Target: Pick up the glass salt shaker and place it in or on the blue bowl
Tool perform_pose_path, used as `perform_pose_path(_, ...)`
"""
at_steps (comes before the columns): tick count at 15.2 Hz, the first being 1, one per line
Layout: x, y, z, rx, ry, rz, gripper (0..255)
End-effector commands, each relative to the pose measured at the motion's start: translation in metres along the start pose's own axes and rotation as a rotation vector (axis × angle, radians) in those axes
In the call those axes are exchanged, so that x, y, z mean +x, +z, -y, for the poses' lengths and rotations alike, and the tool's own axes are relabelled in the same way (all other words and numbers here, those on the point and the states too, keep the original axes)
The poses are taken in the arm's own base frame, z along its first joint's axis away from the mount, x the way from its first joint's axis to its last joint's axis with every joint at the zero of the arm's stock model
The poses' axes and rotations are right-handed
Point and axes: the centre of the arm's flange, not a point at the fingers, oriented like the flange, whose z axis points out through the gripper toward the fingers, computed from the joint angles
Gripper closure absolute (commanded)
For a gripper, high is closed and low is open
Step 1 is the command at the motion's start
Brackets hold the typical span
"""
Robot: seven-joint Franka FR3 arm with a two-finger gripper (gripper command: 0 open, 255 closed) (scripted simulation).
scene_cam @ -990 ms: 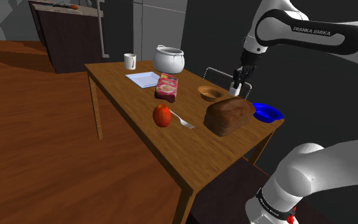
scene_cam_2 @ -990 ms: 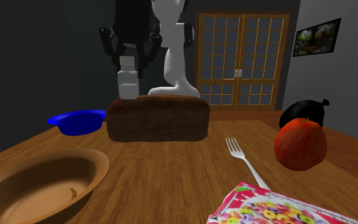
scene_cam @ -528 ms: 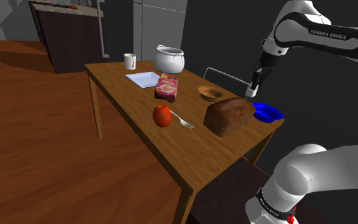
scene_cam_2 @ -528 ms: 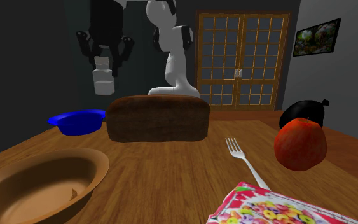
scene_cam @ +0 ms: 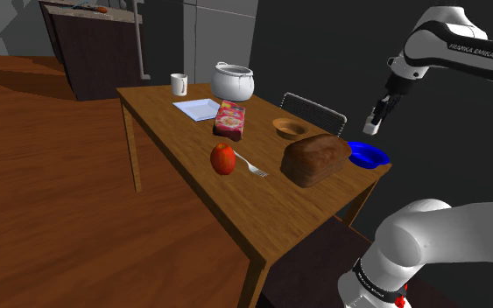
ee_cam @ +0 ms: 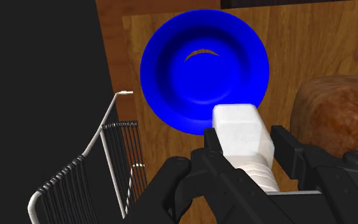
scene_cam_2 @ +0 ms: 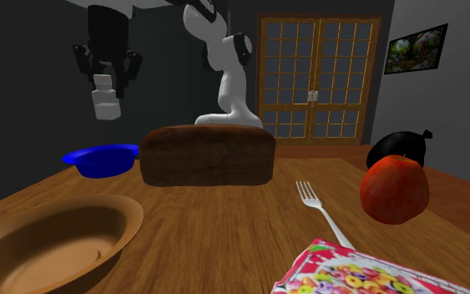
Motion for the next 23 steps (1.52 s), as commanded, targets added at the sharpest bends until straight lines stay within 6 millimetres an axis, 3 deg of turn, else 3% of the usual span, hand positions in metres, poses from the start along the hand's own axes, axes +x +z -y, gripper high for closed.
perform_pose_path(1,-0.022,0.0,-0.034,0.0,-0.001,0.001,255)
perform_pose_path(17,-0.029,0.083,-0.025,0.0,-0.001,0.001,255)
perform_pose_path(23,-0.029,0.083,-0.025,0.0,-0.001,0.001,255)
